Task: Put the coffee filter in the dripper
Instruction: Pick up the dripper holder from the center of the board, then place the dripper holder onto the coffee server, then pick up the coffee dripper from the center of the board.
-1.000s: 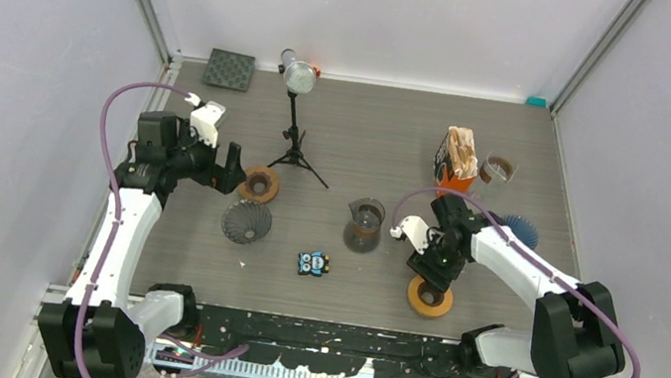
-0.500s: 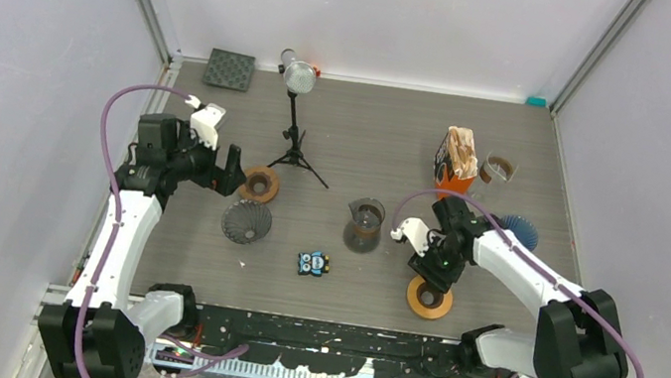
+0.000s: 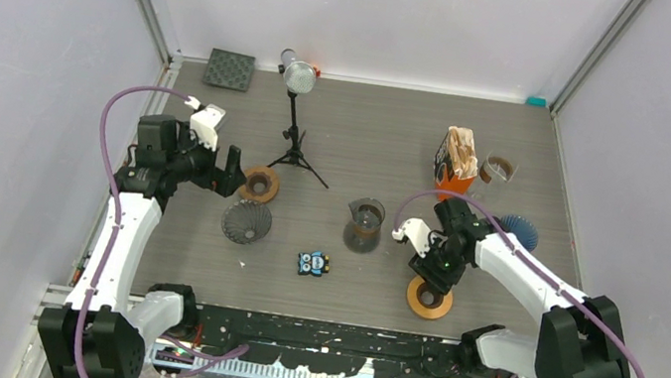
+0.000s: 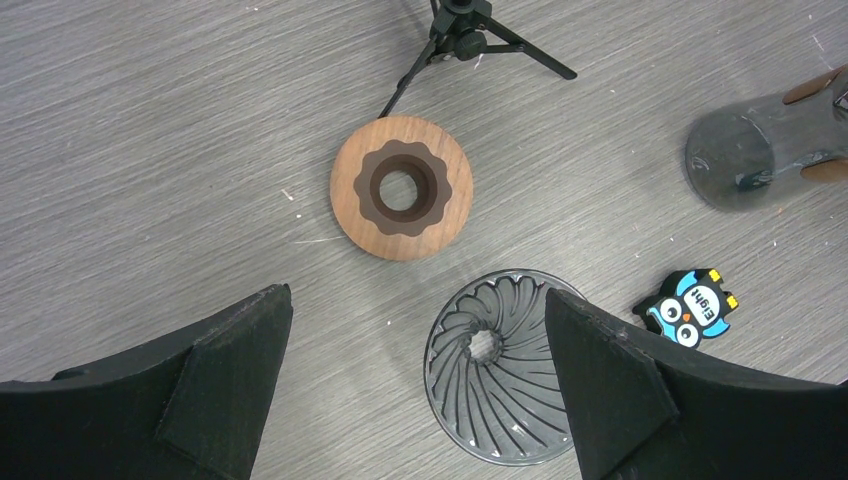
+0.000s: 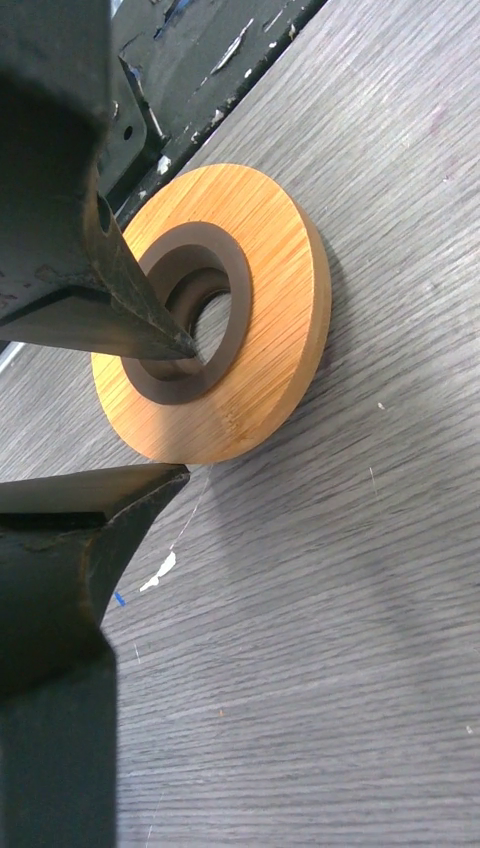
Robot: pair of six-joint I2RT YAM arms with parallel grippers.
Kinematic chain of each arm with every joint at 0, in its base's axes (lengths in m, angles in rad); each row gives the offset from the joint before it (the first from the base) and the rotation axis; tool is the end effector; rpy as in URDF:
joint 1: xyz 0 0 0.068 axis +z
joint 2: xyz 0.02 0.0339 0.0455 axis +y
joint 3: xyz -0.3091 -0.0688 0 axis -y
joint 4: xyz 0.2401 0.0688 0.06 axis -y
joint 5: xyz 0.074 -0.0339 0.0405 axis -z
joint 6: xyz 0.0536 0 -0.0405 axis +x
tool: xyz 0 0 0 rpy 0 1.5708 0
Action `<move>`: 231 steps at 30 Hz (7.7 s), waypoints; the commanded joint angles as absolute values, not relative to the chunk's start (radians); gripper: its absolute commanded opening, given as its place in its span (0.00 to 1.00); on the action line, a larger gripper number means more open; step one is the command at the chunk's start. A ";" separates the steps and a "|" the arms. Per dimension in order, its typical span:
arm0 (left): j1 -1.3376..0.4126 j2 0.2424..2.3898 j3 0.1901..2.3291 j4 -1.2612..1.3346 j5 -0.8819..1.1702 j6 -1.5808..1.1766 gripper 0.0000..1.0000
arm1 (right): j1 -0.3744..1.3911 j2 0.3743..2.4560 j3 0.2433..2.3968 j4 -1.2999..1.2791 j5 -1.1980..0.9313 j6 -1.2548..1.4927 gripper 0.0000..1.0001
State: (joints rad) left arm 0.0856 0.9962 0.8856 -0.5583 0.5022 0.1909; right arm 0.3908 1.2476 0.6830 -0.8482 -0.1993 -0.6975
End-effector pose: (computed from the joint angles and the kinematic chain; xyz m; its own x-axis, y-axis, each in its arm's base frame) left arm 0.1937 -0.0093 0.3311 -0.5495 0.1198 -0.8269 0.4131 0.8992 -0.1442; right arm 0.1593 0.0771 0.2038 -0.4415 -0.8628 -0.2462 -0.8947 0.4439 0.0488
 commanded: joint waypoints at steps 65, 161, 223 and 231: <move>0.089 0.971 0.870 -0.494 0.503 0.186 1.00 | 0.614 1.839 1.844 -1.266 -0.203 -0.342 0.08; 0.089 1.019 0.916 -0.462 0.574 0.078 1.00 | -0.148 1.299 1.264 -0.891 0.015 -0.251 0.42; 0.089 1.043 0.928 -0.460 0.573 0.057 1.00 | -0.487 1.459 1.180 -0.836 -0.156 -0.422 0.64; 0.089 1.037 0.927 -0.461 0.578 0.058 1.00 | -0.544 1.609 1.211 -0.848 -0.262 -0.415 0.56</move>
State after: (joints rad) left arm 0.0856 1.0626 0.9134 -0.4984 0.5762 0.0597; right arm -0.5156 1.5471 1.1835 -0.8558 -0.2024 -0.4118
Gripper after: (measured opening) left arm 0.996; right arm 0.580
